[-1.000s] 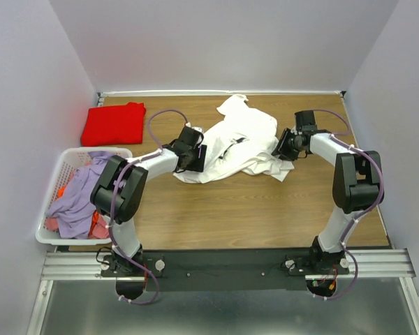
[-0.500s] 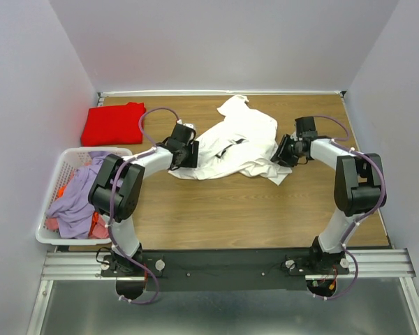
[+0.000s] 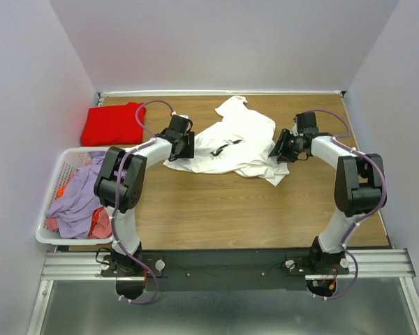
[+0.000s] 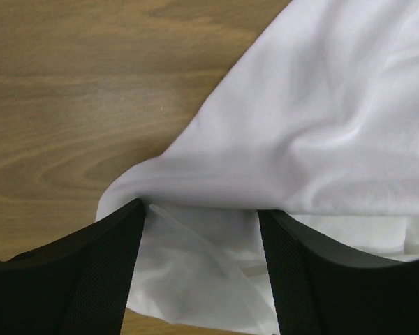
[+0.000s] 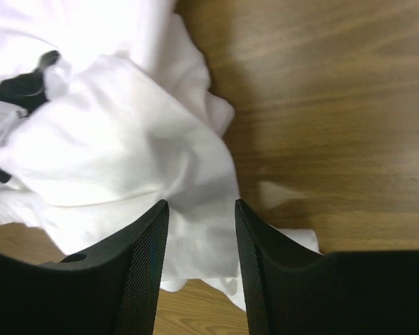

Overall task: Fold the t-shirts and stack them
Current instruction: Flatten the tshirt out

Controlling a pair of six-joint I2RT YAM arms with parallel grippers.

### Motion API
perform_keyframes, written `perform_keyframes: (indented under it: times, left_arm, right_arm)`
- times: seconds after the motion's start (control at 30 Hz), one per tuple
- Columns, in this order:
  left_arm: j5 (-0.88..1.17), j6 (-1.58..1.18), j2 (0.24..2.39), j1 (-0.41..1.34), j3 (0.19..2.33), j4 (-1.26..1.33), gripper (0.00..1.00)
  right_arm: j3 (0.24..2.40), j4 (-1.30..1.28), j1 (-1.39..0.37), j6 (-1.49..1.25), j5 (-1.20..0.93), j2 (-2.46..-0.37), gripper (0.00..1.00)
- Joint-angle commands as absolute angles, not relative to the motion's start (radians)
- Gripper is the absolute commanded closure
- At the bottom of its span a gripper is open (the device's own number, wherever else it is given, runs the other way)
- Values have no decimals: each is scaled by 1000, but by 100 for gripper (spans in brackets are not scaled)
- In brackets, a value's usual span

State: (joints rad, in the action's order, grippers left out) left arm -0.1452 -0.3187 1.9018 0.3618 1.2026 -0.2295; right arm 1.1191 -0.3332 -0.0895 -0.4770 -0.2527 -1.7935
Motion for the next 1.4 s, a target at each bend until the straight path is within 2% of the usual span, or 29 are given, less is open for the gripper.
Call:
perform_keyframes:
  times: [0.0, 0.3, 0.47, 0.5, 0.6, 0.9, 1.0, 1.1, 1.27, 1.3, 1.37]
  left_arm:
    - [-169, -327, 1945, 354, 1259, -250, 25]
    - [-138, -328, 2003, 354, 1312, -229, 24]
    - [-127, -330, 2017, 354, 1344, -232, 24]
    - [-127, -330, 2019, 353, 1350, -232, 24]
    - [-124, -331, 2031, 354, 1379, -241, 24]
    - [-107, -336, 2085, 353, 1460, -264, 24]
    - [-103, -337, 2103, 353, 1494, -278, 24]
    - [-104, -339, 2111, 354, 1512, -287, 24]
    - [-127, -345, 2063, 339, 1476, -281, 23]
    - [-132, -351, 2051, 334, 1465, -272, 23]
    - [-147, -359, 2010, 313, 1430, -262, 24]
  right_arm:
    - [1178, -305, -81, -446, -340, -1831, 50]
    - [1195, -244, -81, -446, -399, -1927, 51]
    - [1193, -235, -81, -422, -431, -1925, 66]
    - [1189, -233, -81, -410, -437, -1919, 78]
    - [1174, -236, -83, -400, -465, -1873, 99]
    - [1111, -239, -120, -481, -597, -1640, 99]
    - [1082, -245, -211, -511, -603, -1560, 99]
    - [1081, -252, -377, -535, -604, -1552, 100]
    - [1192, -280, -702, -509, -604, -1681, 99]
    - [1221, -303, -728, -490, -600, -1730, 99]
    - [1295, -376, -744, -445, -560, -1749, 93]
